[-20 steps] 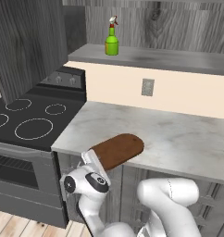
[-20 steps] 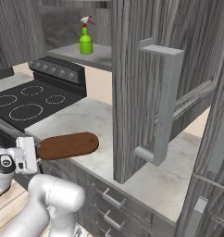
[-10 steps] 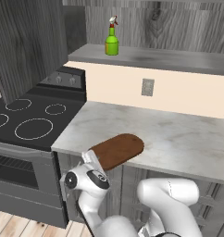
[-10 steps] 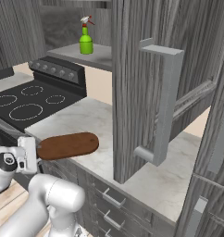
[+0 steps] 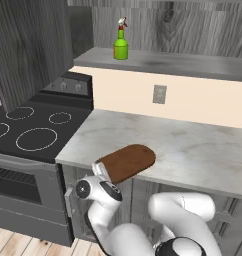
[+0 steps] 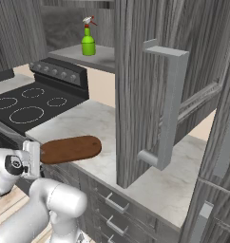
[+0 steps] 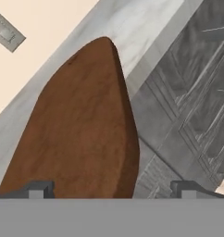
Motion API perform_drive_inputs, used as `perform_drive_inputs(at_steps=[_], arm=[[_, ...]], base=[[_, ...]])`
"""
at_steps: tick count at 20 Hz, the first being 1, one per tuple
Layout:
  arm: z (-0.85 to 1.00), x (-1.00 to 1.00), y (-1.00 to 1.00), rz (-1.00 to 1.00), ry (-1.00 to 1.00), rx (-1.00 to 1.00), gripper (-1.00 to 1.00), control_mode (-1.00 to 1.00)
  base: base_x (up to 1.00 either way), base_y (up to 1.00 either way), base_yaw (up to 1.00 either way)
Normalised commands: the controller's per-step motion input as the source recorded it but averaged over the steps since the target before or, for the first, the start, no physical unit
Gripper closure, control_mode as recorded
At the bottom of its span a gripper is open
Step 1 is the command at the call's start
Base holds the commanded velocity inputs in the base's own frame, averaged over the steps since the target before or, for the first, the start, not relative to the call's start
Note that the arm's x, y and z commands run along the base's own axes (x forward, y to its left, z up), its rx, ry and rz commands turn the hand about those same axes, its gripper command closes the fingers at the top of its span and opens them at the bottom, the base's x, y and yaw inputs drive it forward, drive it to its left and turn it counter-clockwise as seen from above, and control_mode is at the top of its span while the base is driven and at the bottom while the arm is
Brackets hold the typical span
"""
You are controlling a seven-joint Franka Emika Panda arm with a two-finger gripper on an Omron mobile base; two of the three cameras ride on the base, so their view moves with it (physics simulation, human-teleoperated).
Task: Move the cutting board and knife to the sink. Then move spray from the cabinet to the counter.
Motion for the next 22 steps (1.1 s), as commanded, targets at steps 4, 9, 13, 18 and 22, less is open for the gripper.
perform_drive_inputs(at_steps=[4, 9, 13, 18, 22], arm=[[-0.25, 0.00, 0.00, -0.01, 0.00, 0.14, -1.00, -1.00], [-0.20, 0.00, 0.00, -0.01, -0.01, 0.14, -1.00, -1.00], [-0.09, 0.00, 0.01, 0.00, -0.02, 0.15, -1.00, -1.00], [0.00, 0.00, 0.01, 0.00, -0.01, 0.14, 1.00, -1.00], [0.00, 0.00, 0.00, 0.00, -0.01, 0.12, 1.00, -1.00]], base=[[0.00, 0.00, 0.00], [0.00, 0.00, 0.00], [0.00, 0.00, 0.00], [0.00, 0.00, 0.00], [0.00, 0.00, 0.00]])
